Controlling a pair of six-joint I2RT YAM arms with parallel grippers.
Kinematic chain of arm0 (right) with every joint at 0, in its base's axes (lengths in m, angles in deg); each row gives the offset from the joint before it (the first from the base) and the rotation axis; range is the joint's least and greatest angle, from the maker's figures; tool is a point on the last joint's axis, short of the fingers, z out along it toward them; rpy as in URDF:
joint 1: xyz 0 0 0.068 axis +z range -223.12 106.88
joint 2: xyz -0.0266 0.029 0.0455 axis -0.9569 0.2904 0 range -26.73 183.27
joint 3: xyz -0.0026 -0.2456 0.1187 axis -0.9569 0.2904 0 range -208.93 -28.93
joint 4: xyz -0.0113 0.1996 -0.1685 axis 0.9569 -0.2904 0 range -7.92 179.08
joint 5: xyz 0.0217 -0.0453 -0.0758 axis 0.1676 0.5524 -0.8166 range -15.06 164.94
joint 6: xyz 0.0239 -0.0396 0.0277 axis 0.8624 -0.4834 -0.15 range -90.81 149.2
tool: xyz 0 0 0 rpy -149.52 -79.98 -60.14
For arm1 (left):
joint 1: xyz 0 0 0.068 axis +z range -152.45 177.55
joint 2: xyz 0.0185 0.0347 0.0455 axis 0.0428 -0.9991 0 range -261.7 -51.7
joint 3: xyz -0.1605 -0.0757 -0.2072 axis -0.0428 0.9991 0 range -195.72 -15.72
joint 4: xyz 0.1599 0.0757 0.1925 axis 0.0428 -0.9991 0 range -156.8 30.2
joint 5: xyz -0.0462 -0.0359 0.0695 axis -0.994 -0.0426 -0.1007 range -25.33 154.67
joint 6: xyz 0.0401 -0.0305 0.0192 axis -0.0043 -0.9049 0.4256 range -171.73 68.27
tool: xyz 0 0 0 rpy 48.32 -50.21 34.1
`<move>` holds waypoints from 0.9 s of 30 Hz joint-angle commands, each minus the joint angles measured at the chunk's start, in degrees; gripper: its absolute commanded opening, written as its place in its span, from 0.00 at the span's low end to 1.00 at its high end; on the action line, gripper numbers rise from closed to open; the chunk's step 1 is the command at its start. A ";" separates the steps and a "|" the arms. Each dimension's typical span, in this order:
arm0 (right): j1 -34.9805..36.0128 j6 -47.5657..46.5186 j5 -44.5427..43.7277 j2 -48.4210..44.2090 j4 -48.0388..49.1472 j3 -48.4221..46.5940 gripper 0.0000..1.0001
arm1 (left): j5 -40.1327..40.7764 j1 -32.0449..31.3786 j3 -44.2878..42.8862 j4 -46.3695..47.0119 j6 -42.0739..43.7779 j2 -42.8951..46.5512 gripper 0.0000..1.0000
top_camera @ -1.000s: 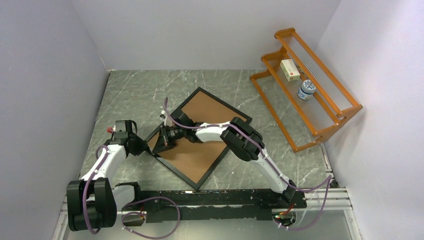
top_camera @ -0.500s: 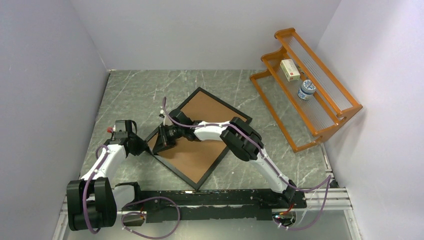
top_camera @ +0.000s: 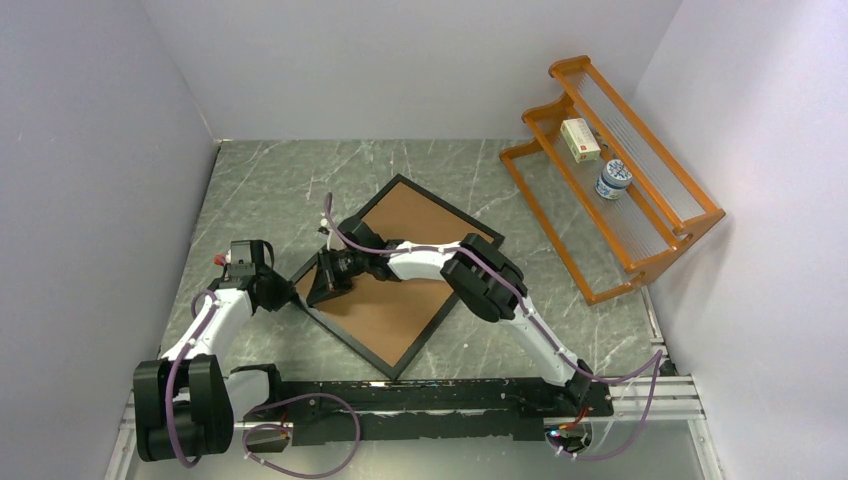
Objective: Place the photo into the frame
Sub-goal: Install the photo frame at the center of the board.
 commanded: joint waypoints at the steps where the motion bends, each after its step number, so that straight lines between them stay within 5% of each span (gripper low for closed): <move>1: -0.95 -3.06 -2.61 0.83 -4.73 1.40 0.07 | 0.19 0.13 0.25 -0.02 1.22 -1.20 0.11; 16: -2.51 -7.74 -6.80 3.01 -11.70 0.59 0.06 | 0.19 0.13 0.25 0.06 1.01 -1.32 0.11; 27: -2.92 -10.09 -10.76 5.48 -18.01 -0.46 0.18 | 0.19 0.13 0.08 0.01 0.73 -1.88 0.11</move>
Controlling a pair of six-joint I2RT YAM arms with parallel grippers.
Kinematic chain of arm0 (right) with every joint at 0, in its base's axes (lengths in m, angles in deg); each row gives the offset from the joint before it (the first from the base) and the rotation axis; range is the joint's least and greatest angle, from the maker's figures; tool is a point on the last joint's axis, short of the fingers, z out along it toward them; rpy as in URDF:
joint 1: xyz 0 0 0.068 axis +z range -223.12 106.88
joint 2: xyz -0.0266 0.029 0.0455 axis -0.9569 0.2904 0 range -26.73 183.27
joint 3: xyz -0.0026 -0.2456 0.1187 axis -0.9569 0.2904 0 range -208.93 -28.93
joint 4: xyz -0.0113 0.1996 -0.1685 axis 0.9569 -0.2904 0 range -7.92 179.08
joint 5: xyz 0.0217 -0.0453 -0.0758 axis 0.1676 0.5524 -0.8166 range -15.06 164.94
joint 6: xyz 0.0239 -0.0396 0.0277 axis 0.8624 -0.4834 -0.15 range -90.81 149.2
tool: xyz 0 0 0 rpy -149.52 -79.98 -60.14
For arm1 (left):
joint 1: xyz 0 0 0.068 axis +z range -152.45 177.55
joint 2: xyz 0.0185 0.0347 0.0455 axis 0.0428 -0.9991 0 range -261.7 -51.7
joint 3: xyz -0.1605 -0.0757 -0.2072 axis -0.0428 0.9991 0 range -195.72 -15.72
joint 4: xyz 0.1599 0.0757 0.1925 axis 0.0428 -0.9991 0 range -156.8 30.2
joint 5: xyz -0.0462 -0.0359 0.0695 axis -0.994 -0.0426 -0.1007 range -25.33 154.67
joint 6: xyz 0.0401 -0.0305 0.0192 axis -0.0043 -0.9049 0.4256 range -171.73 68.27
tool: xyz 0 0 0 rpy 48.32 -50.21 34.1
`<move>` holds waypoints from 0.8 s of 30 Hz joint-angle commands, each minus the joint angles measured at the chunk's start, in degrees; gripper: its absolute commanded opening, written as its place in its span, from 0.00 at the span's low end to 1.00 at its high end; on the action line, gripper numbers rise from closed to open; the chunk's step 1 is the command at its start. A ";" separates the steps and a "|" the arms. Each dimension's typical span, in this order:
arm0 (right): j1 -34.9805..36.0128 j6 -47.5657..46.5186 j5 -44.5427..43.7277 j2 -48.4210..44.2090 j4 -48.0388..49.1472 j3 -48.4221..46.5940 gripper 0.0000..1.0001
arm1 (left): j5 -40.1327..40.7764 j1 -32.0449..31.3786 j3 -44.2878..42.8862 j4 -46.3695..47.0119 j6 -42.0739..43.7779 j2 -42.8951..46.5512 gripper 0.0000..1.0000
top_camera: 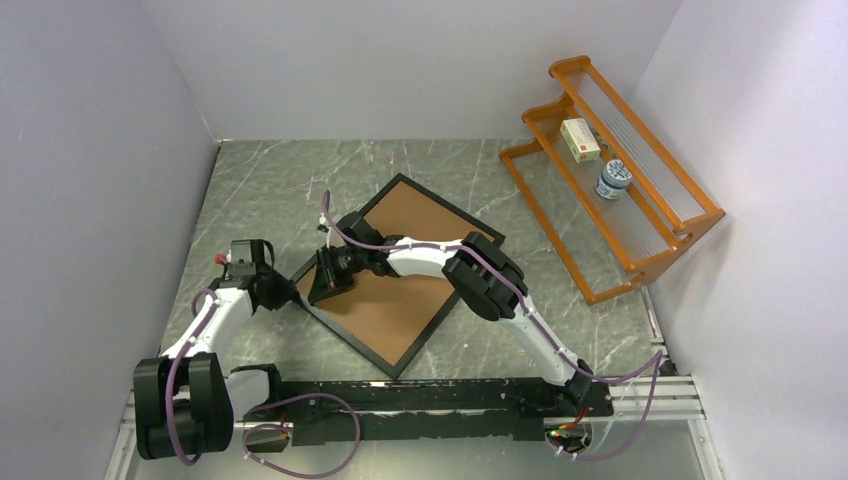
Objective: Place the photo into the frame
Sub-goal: Install the photo frame at the center of the board.
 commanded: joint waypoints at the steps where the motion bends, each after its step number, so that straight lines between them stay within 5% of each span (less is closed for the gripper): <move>1: -2.29 -5.26 -10.37 5.30 -11.96 1.97 0.19 | 0.71 0.14 0.08 -0.82 0.77 -1.47 0.11; 16: -2.51 -7.91 -16.84 5.92 -16.50 1.45 0.28 | 0.71 0.17 -0.16 -0.90 0.87 -1.86 0.11; 24: -4.13 -10.42 -21.29 -7.98 -10.70 6.15 0.35 | 0.71 0.22 -1.58 -1.59 1.00 -1.86 0.12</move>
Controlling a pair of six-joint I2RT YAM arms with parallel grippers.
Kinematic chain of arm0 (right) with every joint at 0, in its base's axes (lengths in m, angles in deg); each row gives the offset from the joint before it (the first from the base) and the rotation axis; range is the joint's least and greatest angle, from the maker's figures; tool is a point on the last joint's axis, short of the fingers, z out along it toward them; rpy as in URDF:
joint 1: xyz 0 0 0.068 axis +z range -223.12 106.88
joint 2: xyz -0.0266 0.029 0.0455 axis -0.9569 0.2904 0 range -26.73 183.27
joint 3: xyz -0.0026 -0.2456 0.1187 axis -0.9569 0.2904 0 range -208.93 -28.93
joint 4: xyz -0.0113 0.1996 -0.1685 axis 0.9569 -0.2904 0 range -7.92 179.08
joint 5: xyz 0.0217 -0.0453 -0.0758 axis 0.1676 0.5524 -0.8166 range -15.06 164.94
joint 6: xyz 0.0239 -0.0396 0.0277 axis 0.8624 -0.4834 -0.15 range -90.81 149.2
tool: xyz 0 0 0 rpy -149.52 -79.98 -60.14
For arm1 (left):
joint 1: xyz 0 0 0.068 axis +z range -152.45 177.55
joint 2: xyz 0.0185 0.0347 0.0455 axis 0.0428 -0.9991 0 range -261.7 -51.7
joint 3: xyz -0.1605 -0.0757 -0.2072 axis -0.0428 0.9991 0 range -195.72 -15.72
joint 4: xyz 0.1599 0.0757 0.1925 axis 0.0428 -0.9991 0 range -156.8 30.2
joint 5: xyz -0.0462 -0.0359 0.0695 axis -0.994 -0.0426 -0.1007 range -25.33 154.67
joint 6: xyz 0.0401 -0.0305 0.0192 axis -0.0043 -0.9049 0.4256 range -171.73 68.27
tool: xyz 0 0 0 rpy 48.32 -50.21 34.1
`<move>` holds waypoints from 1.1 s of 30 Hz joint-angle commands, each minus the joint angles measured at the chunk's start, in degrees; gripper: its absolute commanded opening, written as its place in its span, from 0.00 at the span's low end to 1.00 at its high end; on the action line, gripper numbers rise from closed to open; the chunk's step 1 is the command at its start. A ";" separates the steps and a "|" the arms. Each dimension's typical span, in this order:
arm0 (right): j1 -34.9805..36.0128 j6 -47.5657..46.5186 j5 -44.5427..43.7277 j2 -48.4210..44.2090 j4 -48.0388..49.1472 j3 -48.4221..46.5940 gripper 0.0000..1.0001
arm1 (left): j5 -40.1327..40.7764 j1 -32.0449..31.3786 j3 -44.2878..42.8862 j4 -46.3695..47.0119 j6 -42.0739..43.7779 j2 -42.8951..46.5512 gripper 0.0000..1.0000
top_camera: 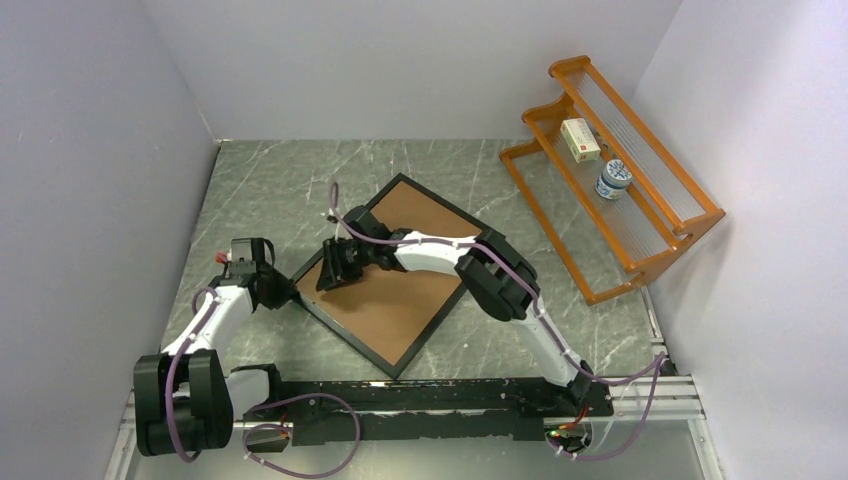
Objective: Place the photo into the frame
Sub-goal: Install the photo frame at the center of the board.
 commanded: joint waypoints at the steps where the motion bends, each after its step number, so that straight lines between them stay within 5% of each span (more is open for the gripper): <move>1: -4.32 -7.27 -15.21 -6.55 -6.27 5.45 0.36 | 0.80 0.22 -1.26 -1.63 1.11 -0.91 0.12; 7: -10.15 -10.64 -22.92 -16.14 -7.19 8.60 0.47 | -1.28 0.22 -2.06 -2.35 1.40 0.53 0.22; 20: -26.15 -20.02 -44.07 -17.10 -16.59 8.12 0.91 | -4.45 0.30 0.70 -1.92 1.93 5.47 0.75; 25: -30.40 -21.92 -42.28 -14.29 -16.73 6.47 0.94 | -6.64 0.32 1.46 -1.05 1.93 4.91 0.79; 33: -34.55 -18.44 -26.40 -15.31 -15.93 12.59 0.93 | -13.87 0.39 1.67 3.36 4.45 2.06 0.77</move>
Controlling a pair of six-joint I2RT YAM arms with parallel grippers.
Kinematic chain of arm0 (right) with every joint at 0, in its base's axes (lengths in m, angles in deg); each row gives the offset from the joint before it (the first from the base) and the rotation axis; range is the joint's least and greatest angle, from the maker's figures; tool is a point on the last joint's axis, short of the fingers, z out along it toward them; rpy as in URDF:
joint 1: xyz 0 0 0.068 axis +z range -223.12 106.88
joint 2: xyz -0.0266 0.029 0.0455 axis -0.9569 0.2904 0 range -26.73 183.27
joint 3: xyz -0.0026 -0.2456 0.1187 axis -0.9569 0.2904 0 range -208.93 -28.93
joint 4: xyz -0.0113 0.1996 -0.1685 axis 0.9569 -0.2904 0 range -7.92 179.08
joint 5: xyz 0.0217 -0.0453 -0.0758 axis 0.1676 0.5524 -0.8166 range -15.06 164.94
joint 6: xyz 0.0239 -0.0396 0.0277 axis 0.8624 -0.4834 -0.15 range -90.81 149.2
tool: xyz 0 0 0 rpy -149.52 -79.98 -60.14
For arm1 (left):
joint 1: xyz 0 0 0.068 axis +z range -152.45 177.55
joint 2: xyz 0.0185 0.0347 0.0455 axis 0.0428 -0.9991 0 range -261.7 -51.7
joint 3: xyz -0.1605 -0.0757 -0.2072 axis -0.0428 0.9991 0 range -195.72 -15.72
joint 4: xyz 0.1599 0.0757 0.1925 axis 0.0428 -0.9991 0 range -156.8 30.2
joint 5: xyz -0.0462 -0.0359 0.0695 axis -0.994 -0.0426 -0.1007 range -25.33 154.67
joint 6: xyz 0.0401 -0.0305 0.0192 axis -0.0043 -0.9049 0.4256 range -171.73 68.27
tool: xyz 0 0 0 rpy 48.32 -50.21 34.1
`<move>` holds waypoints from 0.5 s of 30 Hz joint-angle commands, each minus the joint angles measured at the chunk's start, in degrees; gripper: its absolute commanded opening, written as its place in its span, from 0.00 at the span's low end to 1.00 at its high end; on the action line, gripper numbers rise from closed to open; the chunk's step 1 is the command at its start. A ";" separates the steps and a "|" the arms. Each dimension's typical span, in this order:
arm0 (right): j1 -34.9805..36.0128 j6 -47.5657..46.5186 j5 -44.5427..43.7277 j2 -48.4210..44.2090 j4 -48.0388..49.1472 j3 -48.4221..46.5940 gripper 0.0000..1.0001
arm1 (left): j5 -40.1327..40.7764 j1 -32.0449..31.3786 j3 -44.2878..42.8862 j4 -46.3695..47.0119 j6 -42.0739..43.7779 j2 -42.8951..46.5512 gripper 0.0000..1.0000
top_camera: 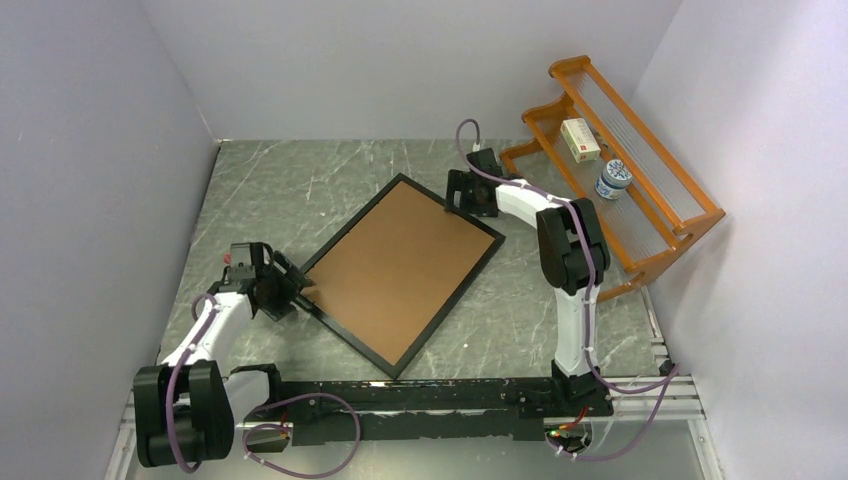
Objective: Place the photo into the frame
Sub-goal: Install the photo frame at the center of the board, then adjust the photo frame at the center of the board.
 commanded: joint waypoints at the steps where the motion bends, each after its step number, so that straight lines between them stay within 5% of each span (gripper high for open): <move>1: -1.64 2.23 10.20 -3.05 0.58 4.51 0.93 | -6.72 0.22 -0.07 4.88 3.80 -2.15 0.76; 15: -2.50 14.32 15.00 -24.71 8.78 35.83 0.86 | -22.00 0.11 -6.35 20.19 5.21 -19.17 0.69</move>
